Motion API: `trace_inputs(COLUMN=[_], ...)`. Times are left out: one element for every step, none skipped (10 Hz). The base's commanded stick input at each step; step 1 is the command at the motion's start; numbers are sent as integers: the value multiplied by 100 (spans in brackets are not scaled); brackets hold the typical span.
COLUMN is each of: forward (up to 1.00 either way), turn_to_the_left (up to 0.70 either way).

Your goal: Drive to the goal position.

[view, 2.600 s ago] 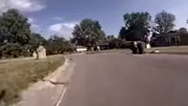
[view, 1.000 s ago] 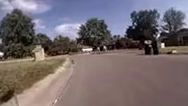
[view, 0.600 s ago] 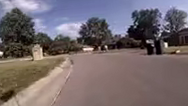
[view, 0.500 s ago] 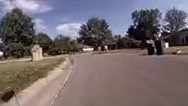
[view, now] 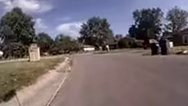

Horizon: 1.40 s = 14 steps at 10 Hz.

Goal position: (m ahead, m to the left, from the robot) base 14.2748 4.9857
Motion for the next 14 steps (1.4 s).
trace_inputs(forward=[100,100,100,100,100,100,100,100,100,100,100,100,100,100], turn_to_the_left=[6,11,16,18,18,11,4,2,2,2,2,2,2,0])
